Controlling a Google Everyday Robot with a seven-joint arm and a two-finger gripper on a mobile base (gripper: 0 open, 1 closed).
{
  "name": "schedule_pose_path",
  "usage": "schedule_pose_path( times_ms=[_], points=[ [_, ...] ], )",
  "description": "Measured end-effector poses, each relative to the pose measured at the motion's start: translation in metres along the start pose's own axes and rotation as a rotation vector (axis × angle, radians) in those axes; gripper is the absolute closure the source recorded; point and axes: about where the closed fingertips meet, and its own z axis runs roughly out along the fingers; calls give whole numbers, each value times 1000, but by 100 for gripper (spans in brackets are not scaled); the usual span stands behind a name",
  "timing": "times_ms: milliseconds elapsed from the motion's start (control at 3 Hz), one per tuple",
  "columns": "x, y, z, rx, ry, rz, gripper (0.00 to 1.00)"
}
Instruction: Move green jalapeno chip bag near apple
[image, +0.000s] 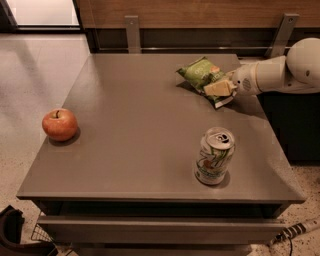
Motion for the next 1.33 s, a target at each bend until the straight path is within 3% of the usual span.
schedule_pose_path(
  times_ms=[1333],
  points=[
    [-1,0,0,0,0,0,100]
  ],
)
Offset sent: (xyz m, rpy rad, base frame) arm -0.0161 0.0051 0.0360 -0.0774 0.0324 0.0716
